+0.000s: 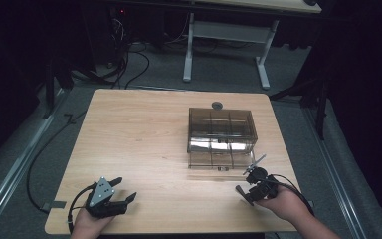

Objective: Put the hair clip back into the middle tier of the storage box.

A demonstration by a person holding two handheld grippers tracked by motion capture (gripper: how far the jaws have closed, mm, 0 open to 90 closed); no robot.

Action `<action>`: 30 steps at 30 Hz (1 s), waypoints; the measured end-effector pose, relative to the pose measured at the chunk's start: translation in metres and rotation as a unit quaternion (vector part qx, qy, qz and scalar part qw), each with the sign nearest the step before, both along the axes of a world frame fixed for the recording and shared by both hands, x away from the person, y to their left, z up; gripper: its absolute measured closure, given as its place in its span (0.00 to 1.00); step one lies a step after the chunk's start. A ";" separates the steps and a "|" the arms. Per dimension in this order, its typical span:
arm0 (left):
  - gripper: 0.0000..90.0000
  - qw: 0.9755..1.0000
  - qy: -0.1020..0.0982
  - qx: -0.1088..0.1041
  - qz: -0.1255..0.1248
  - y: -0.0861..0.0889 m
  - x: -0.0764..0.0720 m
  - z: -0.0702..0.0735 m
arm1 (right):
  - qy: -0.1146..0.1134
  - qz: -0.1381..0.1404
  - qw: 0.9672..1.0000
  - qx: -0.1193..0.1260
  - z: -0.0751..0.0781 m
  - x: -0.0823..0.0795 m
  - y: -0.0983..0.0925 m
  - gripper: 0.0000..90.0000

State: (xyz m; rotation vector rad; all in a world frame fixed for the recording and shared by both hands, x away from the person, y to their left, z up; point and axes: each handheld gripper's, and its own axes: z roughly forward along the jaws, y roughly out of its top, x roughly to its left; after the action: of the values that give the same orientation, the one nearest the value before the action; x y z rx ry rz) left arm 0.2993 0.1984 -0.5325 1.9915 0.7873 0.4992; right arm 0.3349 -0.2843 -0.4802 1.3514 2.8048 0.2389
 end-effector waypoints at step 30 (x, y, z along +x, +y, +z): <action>0.30 1.000 0.001 -0.001 -0.003 0.000 0.000 0.000 | 0.033 0.004 0.999 -0.038 -0.004 0.017 0.021 0.88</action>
State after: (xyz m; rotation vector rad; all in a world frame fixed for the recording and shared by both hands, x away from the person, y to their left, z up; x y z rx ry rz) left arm 0.2995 0.1988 -0.5325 1.9920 0.7832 0.4934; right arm 0.3520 -0.2629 -0.4844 1.3568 2.8411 0.0888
